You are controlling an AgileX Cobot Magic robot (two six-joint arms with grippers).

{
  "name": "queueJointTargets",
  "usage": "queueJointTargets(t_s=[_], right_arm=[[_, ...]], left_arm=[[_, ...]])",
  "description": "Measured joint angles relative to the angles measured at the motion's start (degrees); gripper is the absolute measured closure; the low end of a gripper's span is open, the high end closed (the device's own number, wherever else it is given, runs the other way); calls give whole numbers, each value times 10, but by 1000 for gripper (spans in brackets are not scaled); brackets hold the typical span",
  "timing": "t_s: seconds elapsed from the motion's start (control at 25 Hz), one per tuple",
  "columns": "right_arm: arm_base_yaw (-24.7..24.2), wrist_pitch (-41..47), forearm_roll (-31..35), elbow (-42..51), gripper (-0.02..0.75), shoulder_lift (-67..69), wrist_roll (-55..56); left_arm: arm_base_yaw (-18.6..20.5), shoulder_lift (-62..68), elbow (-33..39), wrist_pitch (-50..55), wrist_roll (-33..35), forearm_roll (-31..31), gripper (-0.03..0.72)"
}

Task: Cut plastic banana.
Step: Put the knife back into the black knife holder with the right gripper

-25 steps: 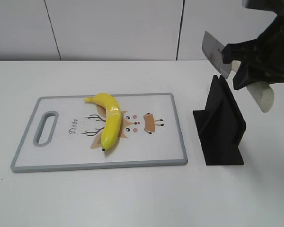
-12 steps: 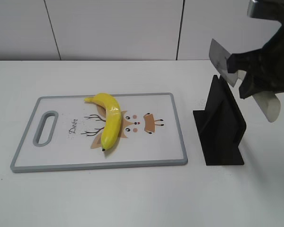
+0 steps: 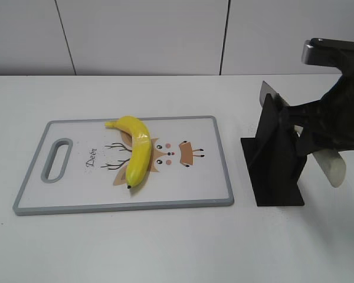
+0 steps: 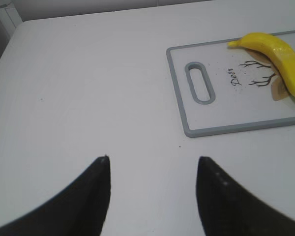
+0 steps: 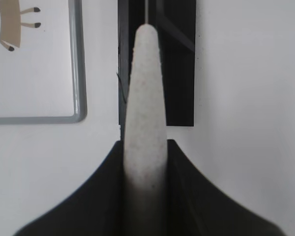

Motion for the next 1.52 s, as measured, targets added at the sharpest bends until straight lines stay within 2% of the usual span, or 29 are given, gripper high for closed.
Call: queueJointTargets(t_s=[0.28,0.32,0.56,0.64,0.96,1.24,1.52], right_arm=[[0,3,28,1,555,3,-1],[0,4,30,1,516,3,-1],[0,6,33,2,172,3,-1],[0,7,35,3,115,-2,-11],[0,44,53,15,94,-131,-123],[0,52,54,130,96,-331,-225],[0,107,41,201,126,-548,-243]], left_arm=[[0,0,0,0,0,0,173],[0,0,0,0,0,0,173],[0,0,0,0,0,0,174],[0,0,0,0,0,0,175],[0,0,0,0,0,0,176],[0,0,0,0,0,0,176],[0,0,0,0,0,0,176]])
